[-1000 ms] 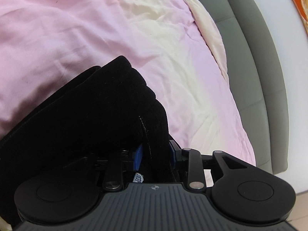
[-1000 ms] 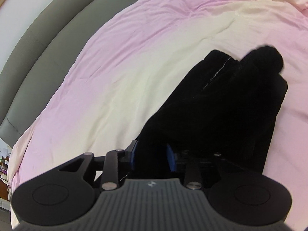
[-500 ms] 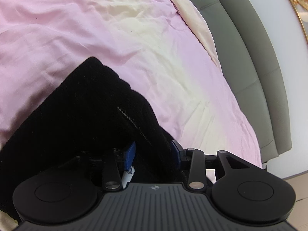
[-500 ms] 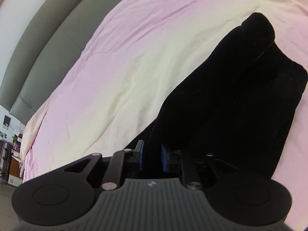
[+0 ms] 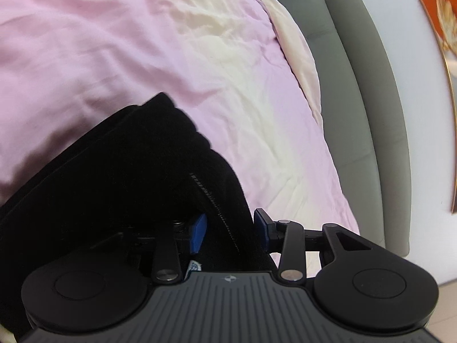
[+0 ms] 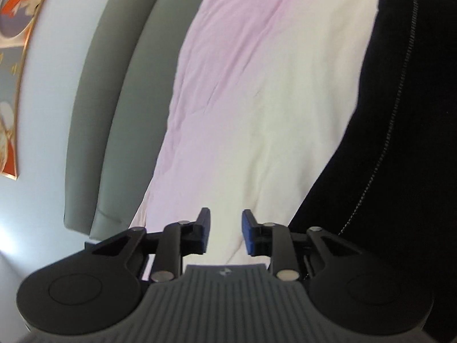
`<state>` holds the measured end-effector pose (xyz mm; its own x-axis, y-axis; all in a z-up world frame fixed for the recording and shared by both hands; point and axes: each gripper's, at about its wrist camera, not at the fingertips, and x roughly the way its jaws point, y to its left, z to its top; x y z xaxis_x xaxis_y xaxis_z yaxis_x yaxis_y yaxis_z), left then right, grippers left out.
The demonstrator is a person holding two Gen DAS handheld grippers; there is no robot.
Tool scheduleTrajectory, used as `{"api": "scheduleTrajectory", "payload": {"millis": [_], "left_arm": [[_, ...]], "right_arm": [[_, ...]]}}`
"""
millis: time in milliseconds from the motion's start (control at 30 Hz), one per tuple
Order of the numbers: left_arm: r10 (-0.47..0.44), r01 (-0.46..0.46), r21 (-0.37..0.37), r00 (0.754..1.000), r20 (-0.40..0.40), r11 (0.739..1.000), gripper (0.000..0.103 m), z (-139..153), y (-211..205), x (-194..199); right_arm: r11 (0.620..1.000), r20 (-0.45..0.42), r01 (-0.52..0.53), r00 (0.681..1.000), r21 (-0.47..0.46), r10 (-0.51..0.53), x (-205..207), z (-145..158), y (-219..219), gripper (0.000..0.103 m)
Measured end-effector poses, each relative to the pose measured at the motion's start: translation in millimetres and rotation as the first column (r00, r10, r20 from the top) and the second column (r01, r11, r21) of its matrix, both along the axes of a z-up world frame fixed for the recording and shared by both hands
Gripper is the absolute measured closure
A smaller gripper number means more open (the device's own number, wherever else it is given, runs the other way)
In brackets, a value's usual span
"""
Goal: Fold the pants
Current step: 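Open both grippers to release the folded pants onto the bed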
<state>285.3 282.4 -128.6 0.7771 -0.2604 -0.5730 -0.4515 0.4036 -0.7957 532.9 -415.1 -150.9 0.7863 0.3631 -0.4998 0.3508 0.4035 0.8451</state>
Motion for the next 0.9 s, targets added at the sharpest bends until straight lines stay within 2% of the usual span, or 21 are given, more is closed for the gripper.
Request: {"api": "scheduleTrajectory", "payload": {"millis": [67, 133, 200, 267, 300, 367, 433, 467, 500, 567, 667, 733, 767, 800, 833, 900], "left_arm": [[0.030, -0.030, 0.009, 0.999, 0.017, 1.000, 0.057, 3.1, 2.2, -6.6], [0.050, -0.051, 0.042, 0.998, 0.032, 0.998, 0.057, 11.7, 5.5, -11.2], [0.030, -0.032, 0.081, 0.999, 0.024, 0.996, 0.057, 20.9, 6.1, -10.4], [-0.004, 0.006, 0.159, 1.000, -0.014, 0.987, 0.057, 30.9, 1.3, -10.0], [-0.022, 0.025, 0.206, 1.000, -0.019, 0.978, 0.056, 37.5, -2.4, -11.2], [-0.065, 0.068, 0.309, 0.998, -0.023, 0.949, 0.047, 53.0, -10.9, -16.0], [-0.104, 0.110, 0.398, 0.994, -0.037, 0.911, 0.038, 68.9, -16.1, -21.4], [-0.122, 0.130, 0.431, 0.991, -0.046, 0.893, 0.037, 76.0, -16.8, -24.4], [-0.143, 0.153, 0.462, 0.988, -0.057, 0.874, 0.034, 82.4, -17.2, -28.3], [-0.183, 0.203, 0.507, 0.979, -0.089, 0.838, 0.027, 88.8, -16.5, -37.4], [-0.211, 0.267, 0.564, 0.964, -0.164, 0.781, 0.024, 84.4, -15.5, -49.1], [-0.208, 0.281, 0.594, 0.959, -0.191, 0.754, 0.024, 77.1, -13.3, -58.8], [-0.206, 0.283, 0.595, 0.959, -0.196, 0.753, 0.024, 72.9, -10.7, -62.1], [-0.209, 0.290, 0.583, 0.957, -0.203, 0.759, 0.024, 68.0, -6.5, -64.6], [-0.218, 0.300, 0.566, 0.953, -0.210, 0.768, 0.024, 63.5, -3.1, -66.3], [-0.243, 0.330, 0.539, 0.943, -0.228, 0.775, 0.024, 56.3, 0.7, -67.8]], "right_arm": [[0.998, -0.011, -0.017, 1.000, -0.065, 0.016, -0.9, -0.6, 9.0, 0.078], [0.984, 0.000, -0.085, 0.996, -0.157, 0.086, -7.6, 4.1, 26.4, 0.078], [0.953, -0.004, -0.173, 0.984, -0.249, 0.177, -14.4, 8.6, 46.4, 0.078], [0.911, -0.009, -0.267, 0.961, -0.315, 0.278, -25.5, 11.5, 71.7, 0.078], [0.892, -0.001, -0.302, 0.947, -0.335, 0.321, -33.2, 13.0, 84.7, 0.078], [0.850, 0.015, -0.380, 0.910, -0.366, 0.413, -46.6, 17.4, 113.5, 0.078], [0.788, 0.008, -0.449, 0.867, -0.422, 0.498, -58.0, 26.2, 145.0, 0.071], [0.737, 0.004, -0.480, 0.837, -0.477, 0.548, -58.0, 33.3, 163.3, 0.068], [0.658, 0.005, -0.504, 0.792, -0.559, 0.611, -58.2, 42.8, 183.7, 0.062], [0.463, -0.014, -0.527, 0.671, -0.713, 0.742, -63.8, 59.8, 223.9, 0.056], [0.209, -0.108, -0.568, 0.473, -0.796, 0.874, -69.9, 64.9, 275.2, 0.055], [0.053, -0.188, -0.557, 0.366, -0.829, 0.911, -74.9, 60.8, 301.1, 0.055], [-0.038, -0.244, -0.535, 0.320, -0.844, 0.916, -65.3, 53.4, 318.4, 0.055], [-0.106, -0.291, -0.514, 0.292, -0.851, 0.911, -63.2, 48.2, 330.2, 0.055], [-0.160, -0.332, -0.502, 0.276, -0.850, 0.902, -62.8, 41.5, 333.4, 0.055], [-0.230, -0.405, -0.528, 0.244, -0.818, 0.881, -57.4, 31.6, 336.8, 0.059]]}}
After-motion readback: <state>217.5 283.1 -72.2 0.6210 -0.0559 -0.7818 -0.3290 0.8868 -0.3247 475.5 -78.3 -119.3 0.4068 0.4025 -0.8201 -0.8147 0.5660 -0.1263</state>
